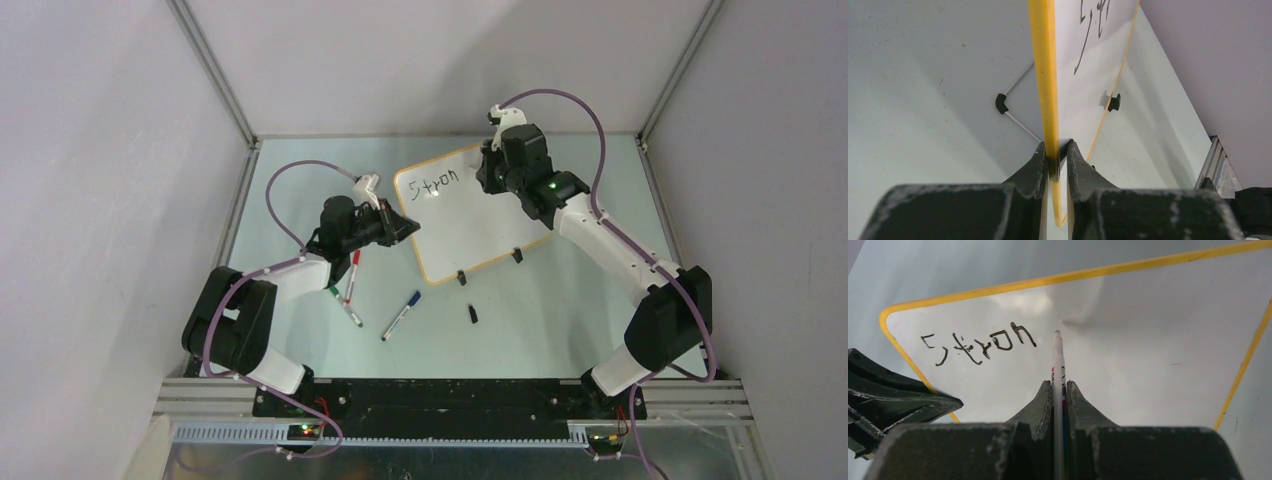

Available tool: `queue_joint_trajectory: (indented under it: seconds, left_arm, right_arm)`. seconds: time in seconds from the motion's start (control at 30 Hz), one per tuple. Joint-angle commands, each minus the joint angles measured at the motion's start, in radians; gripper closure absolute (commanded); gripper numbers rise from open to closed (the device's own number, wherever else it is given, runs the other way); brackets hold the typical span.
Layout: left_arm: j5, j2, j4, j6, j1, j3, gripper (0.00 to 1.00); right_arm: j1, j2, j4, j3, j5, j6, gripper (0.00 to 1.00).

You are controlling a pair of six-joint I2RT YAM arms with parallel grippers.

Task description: Write a sentence on the whiteboard

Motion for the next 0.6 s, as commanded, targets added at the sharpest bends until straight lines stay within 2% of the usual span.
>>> queue_joint_trajectory:
  seconds: [0.0,0.57]
  left_arm:
    - [-0.052,0.001,-0.066,0.089,-0.007,-0.018,1.0]
    - [-0.051,0.002,-0.068,0.089,-0.007,-0.017,1.0]
  right_arm:
    - [0.01,0.008,0.01,0.051,-0.031,-0.02,1.0]
    - [0.02,0.063,-0.036,0.114,-0.043,-0.022,1.0]
